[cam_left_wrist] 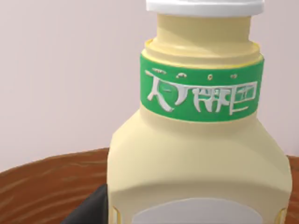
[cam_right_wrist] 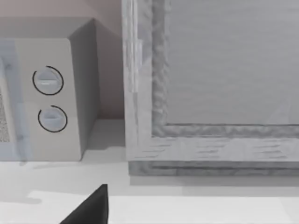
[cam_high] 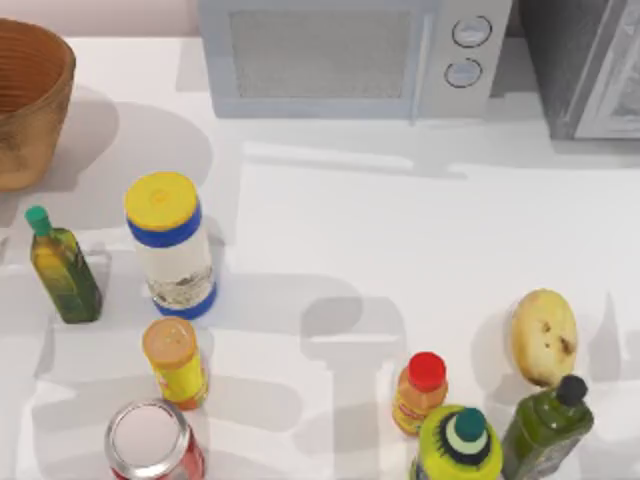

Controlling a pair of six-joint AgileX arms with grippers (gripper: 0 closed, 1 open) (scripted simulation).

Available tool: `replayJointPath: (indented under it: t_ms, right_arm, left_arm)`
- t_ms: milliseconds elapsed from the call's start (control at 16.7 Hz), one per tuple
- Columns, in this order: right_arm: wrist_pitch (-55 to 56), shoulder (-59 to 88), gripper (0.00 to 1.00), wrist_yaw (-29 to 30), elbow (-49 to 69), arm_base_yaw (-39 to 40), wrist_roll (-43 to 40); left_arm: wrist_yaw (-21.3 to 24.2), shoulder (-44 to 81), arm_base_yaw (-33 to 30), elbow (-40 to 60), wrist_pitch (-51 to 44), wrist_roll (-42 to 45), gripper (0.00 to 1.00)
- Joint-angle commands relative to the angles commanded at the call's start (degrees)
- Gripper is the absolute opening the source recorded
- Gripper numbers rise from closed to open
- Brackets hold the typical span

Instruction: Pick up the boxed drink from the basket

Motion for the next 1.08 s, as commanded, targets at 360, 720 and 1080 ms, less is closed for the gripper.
replayJointPath:
  t_ms: [360, 720, 1080]
  right_arm:
    - [0.0, 0.0, 1.0, 0.0, 0.0, 0.0, 0.0]
    - [0.0, 0.0, 1.0, 0.0, 0.0, 0.0, 0.0]
    - [0.0, 0.0, 1.0, 0.0, 0.0, 0.0, 0.0]
  left_arm:
    - [1.3, 8.0, 1.2, 3.0, 4.8, 0.0, 1.0]
    - [1.1, 7.5, 0.9, 3.4, 4.5, 0.1, 1.0]
    - [-0.3, 12.6, -0.5, 11.4, 1.1, 0.0, 1.0]
